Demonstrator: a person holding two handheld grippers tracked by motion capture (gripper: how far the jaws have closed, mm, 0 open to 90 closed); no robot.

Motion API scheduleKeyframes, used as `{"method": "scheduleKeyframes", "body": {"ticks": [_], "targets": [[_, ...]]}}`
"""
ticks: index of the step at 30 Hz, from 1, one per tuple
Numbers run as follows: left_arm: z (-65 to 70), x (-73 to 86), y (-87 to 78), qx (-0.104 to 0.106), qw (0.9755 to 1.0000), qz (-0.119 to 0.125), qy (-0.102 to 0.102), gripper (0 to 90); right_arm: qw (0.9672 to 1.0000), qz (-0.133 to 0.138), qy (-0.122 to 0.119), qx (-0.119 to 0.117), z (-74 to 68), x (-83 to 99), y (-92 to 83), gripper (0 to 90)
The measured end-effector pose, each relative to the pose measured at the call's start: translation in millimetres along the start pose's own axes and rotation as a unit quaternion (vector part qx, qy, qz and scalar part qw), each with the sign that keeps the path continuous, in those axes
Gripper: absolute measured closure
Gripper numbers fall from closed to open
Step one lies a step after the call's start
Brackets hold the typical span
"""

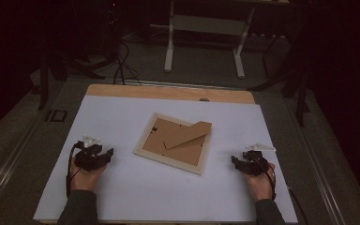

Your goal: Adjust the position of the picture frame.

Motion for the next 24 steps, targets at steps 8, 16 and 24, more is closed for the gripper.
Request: {"method": "scheduleKeyframes", "body": {"ticks": [8,16,24], "targets": [[9.3,-4.4,-4.4,0.035,0.9990,0.002,0.026,58.6,0.9999,0.003,-0.003,-0.009,-4.7,-0.3,-4.2,46.6],[17.5,-6.5,-3.7,0.045,0.9979,-0.011,0.045,63.5,0.9991,0.018,-0.013,-0.036,-18.0,-10.4,-12.5,56.8],[27.7,-7.3,1.7,0.083,0.9952,-0.016,0.050,69.2,0.9976,0.036,-0.019,-0.056,-24.6,-27.6,-14.1,71.1]]}}
Point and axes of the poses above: each handheld gripper's, and its own axes: y roughly forward along the jaws, x roughly out of its underside, z roughly to its right, the point moved 3 cm from there along y, roughly forward along the jaws, and after that the axes turned 13 degrees about x, right-handed, at the moved point
